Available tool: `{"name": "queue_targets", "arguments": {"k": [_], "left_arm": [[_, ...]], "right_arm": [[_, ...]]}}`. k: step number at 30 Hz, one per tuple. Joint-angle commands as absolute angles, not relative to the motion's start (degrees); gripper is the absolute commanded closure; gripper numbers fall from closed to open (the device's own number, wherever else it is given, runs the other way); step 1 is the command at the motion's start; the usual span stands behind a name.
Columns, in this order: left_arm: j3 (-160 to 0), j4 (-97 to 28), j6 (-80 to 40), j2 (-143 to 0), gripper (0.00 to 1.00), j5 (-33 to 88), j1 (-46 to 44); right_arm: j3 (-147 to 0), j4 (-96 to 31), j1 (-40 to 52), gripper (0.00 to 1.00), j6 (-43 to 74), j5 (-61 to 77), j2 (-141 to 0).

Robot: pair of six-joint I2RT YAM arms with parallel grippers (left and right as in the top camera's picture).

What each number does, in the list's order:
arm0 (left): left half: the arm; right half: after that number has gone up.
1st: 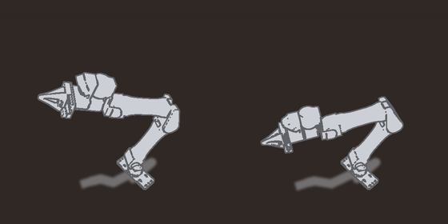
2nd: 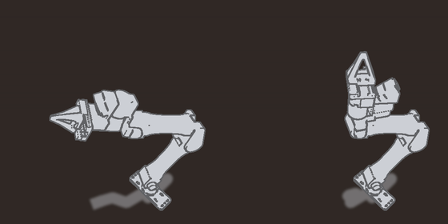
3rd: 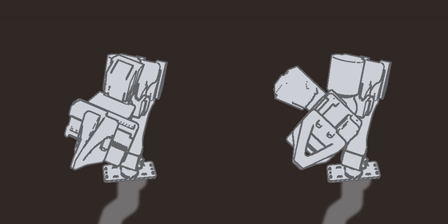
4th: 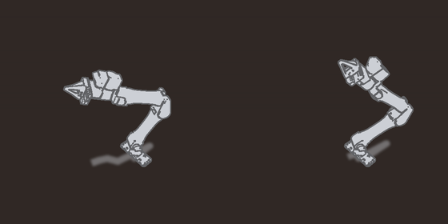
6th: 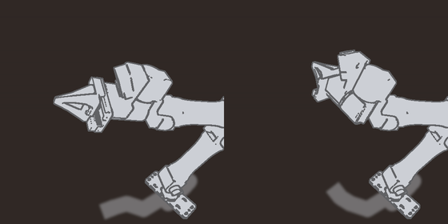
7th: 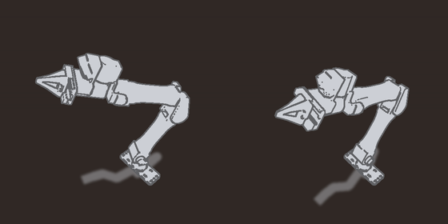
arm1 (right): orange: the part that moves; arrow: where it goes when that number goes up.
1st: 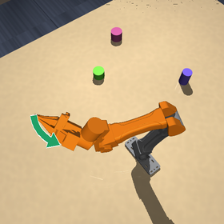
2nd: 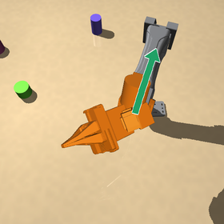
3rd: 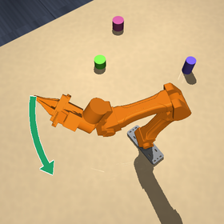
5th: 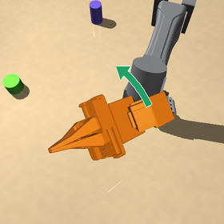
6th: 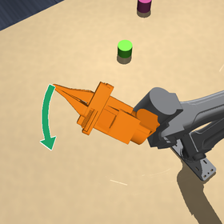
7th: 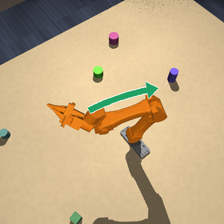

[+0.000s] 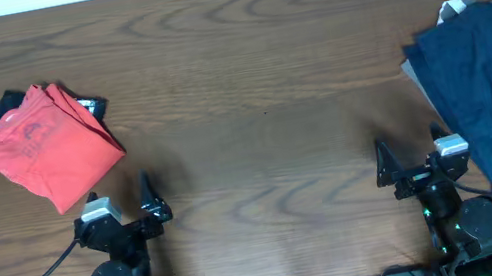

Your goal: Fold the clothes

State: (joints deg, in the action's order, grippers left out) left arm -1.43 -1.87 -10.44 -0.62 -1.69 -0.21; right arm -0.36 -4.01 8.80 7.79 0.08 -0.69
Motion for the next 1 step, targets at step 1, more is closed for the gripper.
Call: {"name": "queue_targets", "arguments": {"k": [1], "left_arm": [[-0.25, -3.99, -9.91, -0.23, 0.02, -2.17, 0.03]], "right_arm": [[-0.32, -4.25, 8.47, 0.01, 6.98, 0.25, -0.32]]}}
